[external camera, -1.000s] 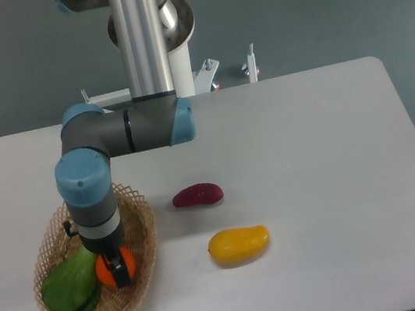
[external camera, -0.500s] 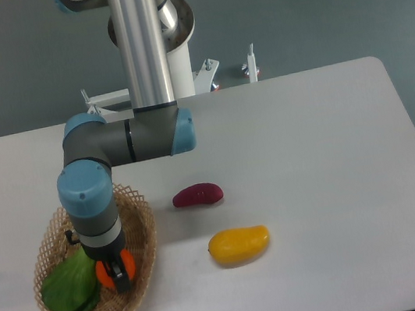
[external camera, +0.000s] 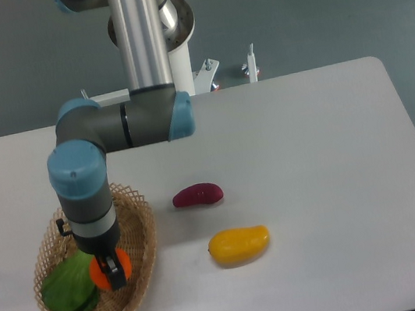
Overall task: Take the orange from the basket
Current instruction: 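Lift the orange out of the basket and carry it beside the mango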
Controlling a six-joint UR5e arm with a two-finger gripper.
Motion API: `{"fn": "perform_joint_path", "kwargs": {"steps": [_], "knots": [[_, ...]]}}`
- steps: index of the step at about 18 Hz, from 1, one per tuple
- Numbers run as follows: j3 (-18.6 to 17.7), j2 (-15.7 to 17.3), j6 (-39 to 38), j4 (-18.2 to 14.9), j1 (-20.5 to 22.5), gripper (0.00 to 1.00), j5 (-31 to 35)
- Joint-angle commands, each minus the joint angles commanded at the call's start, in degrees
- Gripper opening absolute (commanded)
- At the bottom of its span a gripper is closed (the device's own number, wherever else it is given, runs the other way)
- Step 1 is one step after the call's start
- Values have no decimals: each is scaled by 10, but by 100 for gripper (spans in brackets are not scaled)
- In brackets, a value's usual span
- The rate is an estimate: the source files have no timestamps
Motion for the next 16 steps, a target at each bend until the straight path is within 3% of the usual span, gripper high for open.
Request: {"fn": "perform_joint_path", "kwargs": {"steps": [5,8,16], "knots": [[-3,28,-12,-3,54,71,1],[-7,29,-11,-3,102,76,2],[8,33,-3,-3,210,75,3]]}}
